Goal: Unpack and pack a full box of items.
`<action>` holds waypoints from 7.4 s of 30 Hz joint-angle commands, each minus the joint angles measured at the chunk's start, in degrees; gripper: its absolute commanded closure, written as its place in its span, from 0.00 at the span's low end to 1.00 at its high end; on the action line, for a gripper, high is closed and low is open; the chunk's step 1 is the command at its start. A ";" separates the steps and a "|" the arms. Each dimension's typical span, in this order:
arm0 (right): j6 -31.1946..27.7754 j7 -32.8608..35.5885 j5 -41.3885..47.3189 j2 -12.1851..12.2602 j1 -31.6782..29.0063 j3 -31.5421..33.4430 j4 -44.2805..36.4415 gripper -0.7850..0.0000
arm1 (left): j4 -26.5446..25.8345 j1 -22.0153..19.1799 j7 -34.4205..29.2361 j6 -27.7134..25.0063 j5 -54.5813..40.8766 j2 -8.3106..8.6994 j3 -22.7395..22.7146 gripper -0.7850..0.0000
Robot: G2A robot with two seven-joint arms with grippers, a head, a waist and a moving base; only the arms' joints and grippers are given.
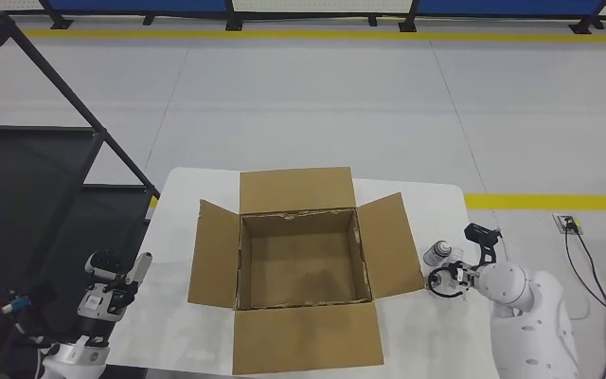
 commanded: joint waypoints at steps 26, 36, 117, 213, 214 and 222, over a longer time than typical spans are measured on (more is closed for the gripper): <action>2.20 -1.82 3.80 2.20 -0.08 -1.17 0.12 0.43 | 0.00 0.00 0.00 0.00 0.00 0.00 0.00 0.00; 2.07 -6.00 18.63 2.15 -10.03 1.98 -22.09 0.08 | 0.00 0.00 0.00 0.00 0.00 0.00 0.00 0.00; 4.48 -6.98 19.49 9.21 -21.39 0.00 -36.81 0.00 | 18.73 -2.37 16.12 -14.95 31.74 3.06 5.64 0.00; 6.30 -11.31 21.60 8.93 -18.34 -5.71 -47.34 1.00 | 13.08 -1.12 9.44 -16.44 17.71 3.66 0.19 0.00; 5.21 -11.52 21.96 8.93 -18.80 -7.12 -49.16 1.00 | 13.08 -1.12 9.44 -16.44 17.71 3.66 0.19 0.00; 1.70 -6.42 15.81 8.36 -9.58 -29.00 -47.62 1.00 | 13.08 -1.12 9.44 -16.44 17.71 3.66 0.19 0.00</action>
